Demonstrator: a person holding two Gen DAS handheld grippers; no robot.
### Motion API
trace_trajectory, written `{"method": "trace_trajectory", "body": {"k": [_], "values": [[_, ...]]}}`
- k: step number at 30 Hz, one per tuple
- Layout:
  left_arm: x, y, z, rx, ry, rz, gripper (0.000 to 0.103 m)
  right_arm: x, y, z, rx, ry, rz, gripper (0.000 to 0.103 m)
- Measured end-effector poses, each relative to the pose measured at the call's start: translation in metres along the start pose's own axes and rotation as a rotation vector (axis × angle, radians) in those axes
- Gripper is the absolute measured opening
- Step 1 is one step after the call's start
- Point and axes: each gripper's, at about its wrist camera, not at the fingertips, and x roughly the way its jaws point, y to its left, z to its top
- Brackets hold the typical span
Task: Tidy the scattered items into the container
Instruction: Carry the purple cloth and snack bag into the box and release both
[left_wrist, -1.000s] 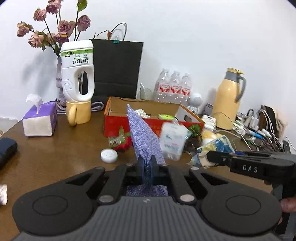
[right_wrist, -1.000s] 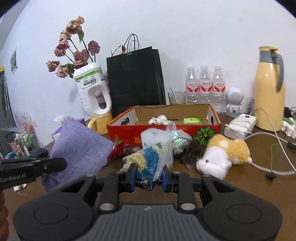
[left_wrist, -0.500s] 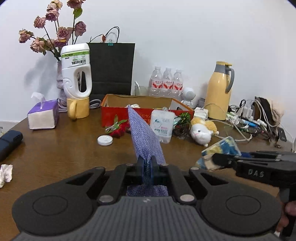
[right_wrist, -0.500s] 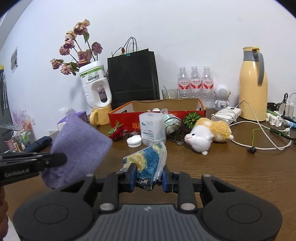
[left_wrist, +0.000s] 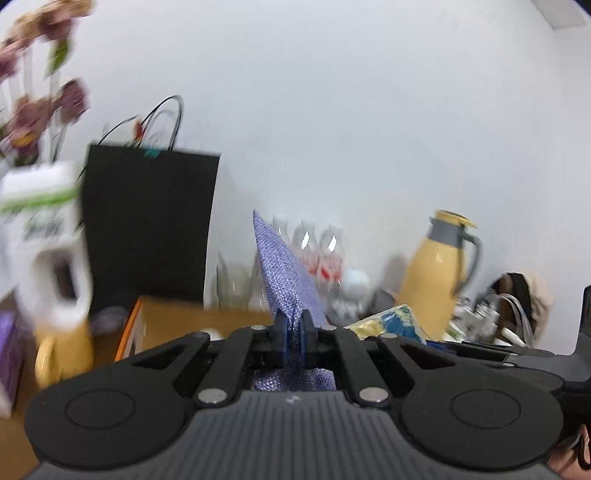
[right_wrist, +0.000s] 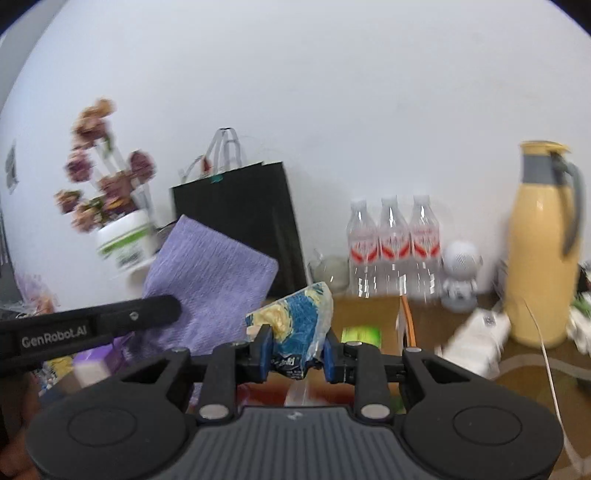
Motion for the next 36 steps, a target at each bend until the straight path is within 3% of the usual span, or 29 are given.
{"method": "trace_trajectory", "body": {"k": [4,9,14,17,21,24,26,27,30,32,35,36], "values": [[0.054,0.005,0.025,-0.009,0.035,0.026,0.007,0.055,-0.013,0.04,-0.01,0.036,-0.029,0.025],[0.132,0.021,0.02,-0.066,0.222,0.056,0.007,0.131,-0.044,0.058,0.041,0.254,-0.05,0.026],[0.217,0.057,-0.004,-0.192,0.507,0.067,0.007,0.216,-0.08,0.04,0.104,0.551,-0.111,0.026],[0.252,0.076,-0.025,-0.28,0.652,0.061,0.007,0.243,-0.091,0.027,0.108,0.649,-0.149,0.026],[0.272,0.087,-0.046,-0.302,0.728,0.116,0.011,0.263,-0.093,0.017,0.094,0.727,-0.17,0.033],[0.274,0.086,-0.046,-0.264,0.745,0.133,0.023,0.274,-0.091,0.016,0.057,0.739,-0.203,0.046],[0.268,0.083,-0.038,-0.233,0.737,0.13,0.04,0.277,-0.088,0.016,0.049,0.757,-0.208,0.057],[0.266,0.082,-0.032,-0.223,0.726,0.136,0.042,0.276,-0.086,0.019,0.051,0.763,-0.205,0.063],[0.254,0.081,-0.009,-0.208,0.704,0.156,0.06,0.268,-0.081,0.033,0.053,0.749,-0.214,0.064],[0.247,0.078,0.009,-0.179,0.705,0.176,0.083,0.26,-0.077,0.044,0.061,0.74,-0.211,0.064],[0.238,0.07,0.029,-0.092,0.753,0.205,0.099,0.244,-0.067,0.064,0.032,0.723,-0.24,0.065],[0.232,0.067,0.035,-0.073,0.763,0.211,0.1,0.236,-0.063,0.069,0.016,0.71,-0.246,0.068]]}}
